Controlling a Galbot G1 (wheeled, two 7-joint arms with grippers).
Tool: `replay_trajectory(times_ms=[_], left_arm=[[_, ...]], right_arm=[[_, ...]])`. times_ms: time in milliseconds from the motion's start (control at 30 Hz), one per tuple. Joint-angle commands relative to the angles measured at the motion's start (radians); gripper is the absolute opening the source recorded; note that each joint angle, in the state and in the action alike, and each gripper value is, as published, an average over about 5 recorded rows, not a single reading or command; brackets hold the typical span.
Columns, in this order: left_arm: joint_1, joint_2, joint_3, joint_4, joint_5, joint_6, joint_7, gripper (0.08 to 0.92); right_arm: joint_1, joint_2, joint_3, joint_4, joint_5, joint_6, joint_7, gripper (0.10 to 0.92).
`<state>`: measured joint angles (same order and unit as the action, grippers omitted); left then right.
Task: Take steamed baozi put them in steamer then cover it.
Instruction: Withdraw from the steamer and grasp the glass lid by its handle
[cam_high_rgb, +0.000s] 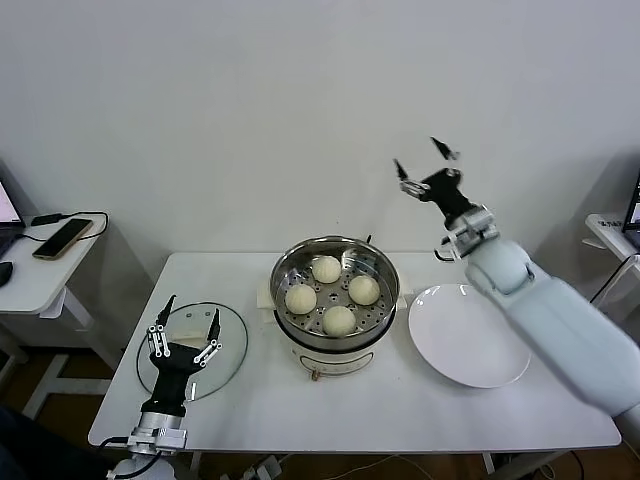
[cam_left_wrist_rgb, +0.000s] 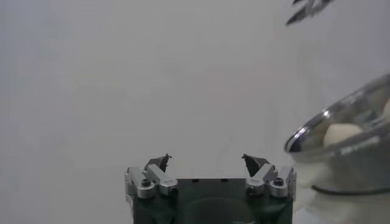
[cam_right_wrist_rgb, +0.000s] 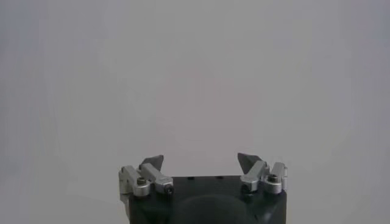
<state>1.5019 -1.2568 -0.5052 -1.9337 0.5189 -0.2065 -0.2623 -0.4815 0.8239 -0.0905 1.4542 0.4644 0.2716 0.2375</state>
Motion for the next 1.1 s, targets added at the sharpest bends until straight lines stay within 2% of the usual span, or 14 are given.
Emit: replay_trajectory(times_ms=[33,367,767,1100], left_arm=[[-0.021,0.022,-0.066,0.155,0.544,0.095,-0.024,0.823],[-0.040,0.029,-0.097,0.277,0.823,0.136,-0.017,0.823],[-0.128,0.027,-0.060,0.401,0.858,0.148,-0.018,0.823],[-0.202,0.023,-0.041,0.480,0.858,0.150,-0.058,0.823]], right_arm=[[-0.532,0.140,0.539,0.063,-0.110,0.091,0.145,0.823],[-0.650,0.203,0.619,0.087,-0.127,0.101,0.106,0.823],[-0.705,0.244,0.660,0.086,-0.138,0.114,0.079,0.823],[-0.710,0.276,0.656,0.070,-0.167,0.121,0.069,0.823]])
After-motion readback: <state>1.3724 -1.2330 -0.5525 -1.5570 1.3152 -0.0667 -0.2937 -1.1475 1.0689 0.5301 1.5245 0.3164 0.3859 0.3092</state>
